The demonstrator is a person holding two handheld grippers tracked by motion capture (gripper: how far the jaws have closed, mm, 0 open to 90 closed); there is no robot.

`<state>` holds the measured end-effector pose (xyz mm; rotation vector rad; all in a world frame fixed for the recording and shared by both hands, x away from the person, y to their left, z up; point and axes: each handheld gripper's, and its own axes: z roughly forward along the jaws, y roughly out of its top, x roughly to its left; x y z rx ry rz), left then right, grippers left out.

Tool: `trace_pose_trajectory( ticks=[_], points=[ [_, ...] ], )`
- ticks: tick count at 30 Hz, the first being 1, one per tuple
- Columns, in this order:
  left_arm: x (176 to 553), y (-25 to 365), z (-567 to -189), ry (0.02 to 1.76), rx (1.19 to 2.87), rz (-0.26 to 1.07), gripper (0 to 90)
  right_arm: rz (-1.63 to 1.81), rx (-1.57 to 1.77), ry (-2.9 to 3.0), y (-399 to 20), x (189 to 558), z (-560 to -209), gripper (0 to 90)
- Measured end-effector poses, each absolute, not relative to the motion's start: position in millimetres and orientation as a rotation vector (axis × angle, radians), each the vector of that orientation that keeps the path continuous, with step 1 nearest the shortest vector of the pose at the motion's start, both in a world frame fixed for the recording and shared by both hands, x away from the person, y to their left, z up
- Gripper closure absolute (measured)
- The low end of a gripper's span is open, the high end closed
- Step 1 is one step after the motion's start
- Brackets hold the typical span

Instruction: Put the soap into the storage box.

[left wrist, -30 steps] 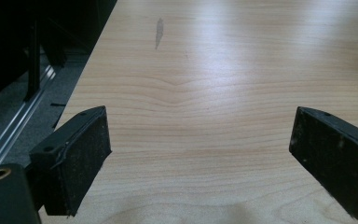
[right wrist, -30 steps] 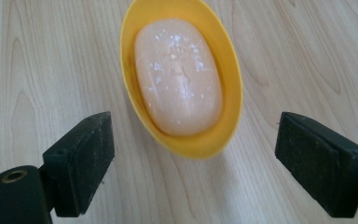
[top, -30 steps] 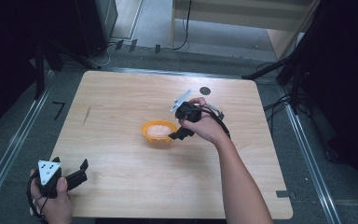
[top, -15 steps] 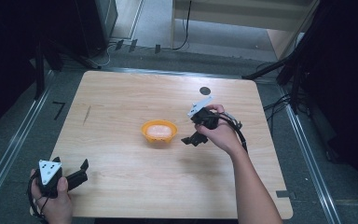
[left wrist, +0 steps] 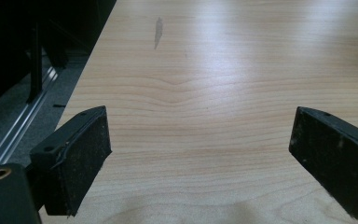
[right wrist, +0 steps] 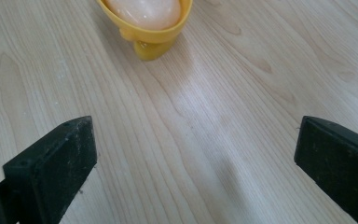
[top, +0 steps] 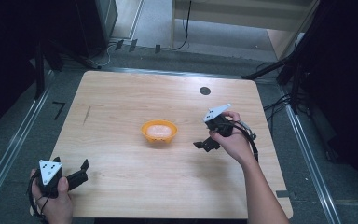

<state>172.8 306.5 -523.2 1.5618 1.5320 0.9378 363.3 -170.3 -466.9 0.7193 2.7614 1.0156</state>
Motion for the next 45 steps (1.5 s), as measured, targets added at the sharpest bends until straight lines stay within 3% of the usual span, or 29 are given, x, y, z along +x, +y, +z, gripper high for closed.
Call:
trace_pose_trajectory(
  ticks=[45],
  points=[
    [173,306,-523,1.529,1.564,0.947,5.9,1.119,1.002,2.497,-268,280,-505,0.0]
  ],
)
